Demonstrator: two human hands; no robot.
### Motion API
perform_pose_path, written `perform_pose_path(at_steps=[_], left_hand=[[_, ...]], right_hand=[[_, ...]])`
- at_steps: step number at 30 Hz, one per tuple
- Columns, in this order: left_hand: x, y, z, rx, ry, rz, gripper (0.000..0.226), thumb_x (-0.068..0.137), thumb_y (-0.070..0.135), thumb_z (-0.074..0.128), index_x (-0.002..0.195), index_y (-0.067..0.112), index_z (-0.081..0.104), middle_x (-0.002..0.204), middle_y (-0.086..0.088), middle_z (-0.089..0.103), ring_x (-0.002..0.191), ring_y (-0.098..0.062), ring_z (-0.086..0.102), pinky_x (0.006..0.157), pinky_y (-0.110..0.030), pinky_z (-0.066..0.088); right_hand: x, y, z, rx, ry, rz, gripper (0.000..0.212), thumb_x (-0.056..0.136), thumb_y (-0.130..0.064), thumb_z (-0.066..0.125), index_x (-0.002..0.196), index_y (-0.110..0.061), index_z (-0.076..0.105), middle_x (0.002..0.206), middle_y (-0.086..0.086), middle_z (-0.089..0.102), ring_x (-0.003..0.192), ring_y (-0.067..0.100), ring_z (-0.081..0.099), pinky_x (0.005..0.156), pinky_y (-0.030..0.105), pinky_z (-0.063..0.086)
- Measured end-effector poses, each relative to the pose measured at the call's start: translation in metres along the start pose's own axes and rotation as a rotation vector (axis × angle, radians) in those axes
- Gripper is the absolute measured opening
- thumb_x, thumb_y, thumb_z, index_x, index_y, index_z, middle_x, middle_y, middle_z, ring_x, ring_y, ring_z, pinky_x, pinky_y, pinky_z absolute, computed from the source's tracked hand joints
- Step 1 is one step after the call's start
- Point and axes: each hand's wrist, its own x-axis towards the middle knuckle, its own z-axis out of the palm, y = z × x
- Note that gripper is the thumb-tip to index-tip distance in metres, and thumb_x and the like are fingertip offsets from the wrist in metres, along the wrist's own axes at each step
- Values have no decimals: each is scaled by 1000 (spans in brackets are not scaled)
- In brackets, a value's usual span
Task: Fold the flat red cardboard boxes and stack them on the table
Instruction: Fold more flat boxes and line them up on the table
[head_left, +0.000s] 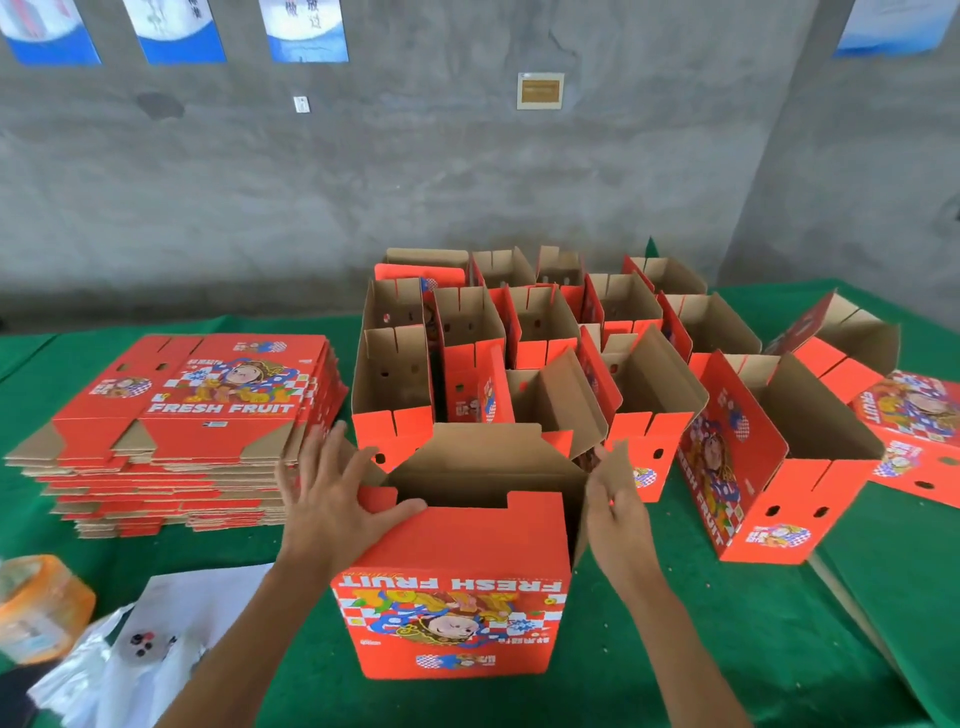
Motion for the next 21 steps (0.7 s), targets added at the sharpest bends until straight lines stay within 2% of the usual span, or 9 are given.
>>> perform_pose_path(at_steps=[2,4,7,9,11,13,15,17,21], left_hand=[[-1,8,7,-166,24,-60,102,68,89,67,150,34,41,173,-2,5,160,-32,-1,122,-64,14],[-3,18,10,-334,57,-23,104,74,63,83,157,29,30,173,8,-3,158,-30,15,117,-60,38],[-7,35,14,-462,77,23,111,82,20,87,164,32,12,172,13,-14,137,-28,55,94,-51,60],[-12,40,16,-488,36,64,103,90,9,77,161,42,10,173,12,0,116,-25,68,82,-43,62],[-17,40,19,-482,-73,113,73,96,21,70,149,50,28,156,14,44,112,-18,68,87,-36,57],[-20,39,18,-420,-114,113,40,94,48,69,131,41,55,126,17,65,114,-10,64,102,-36,50],[-19,39,20,-309,-102,125,30,97,58,60,114,35,69,113,20,70,112,-5,63,121,-45,30],[-18,40,19,-323,-121,78,32,108,48,39,104,33,66,101,16,72,105,-11,67,123,-57,19],[-16,41,18,-539,-40,8,30,111,48,26,106,30,50,102,11,61,96,-17,57,100,-52,43]], right_hand=[[-5,-4,8,-6,-136,-109,50,105,-60,42,152,-50,31,142,-48,38,122,-28,41,96,9,36],[-9,-3,17,-98,-225,-179,60,93,-82,38,149,-69,19,158,-44,14,143,-23,14,116,18,19],[-6,0,19,-145,-237,-184,45,97,-76,38,139,-80,22,161,-41,12,142,-26,7,124,30,15],[-4,4,15,-198,-256,-204,60,99,-61,54,150,-68,22,163,-35,14,147,-17,13,125,34,21],[-2,8,13,-234,-285,-190,80,98,-47,66,159,-54,14,166,-24,17,152,1,19,125,41,26],[-3,7,16,-221,-289,-155,91,96,-37,72,161,-48,9,167,-18,19,153,8,21,125,46,28],[-3,4,19,-237,-291,-192,88,96,-28,73,158,-52,15,166,-18,20,153,10,22,125,46,28],[-3,5,21,-241,-284,-248,70,97,-22,71,144,-58,33,165,-20,21,153,9,22,125,46,27],[-7,12,20,-72,-288,-204,31,101,-36,52,127,-50,63,162,-33,24,151,-4,19,125,43,22]])
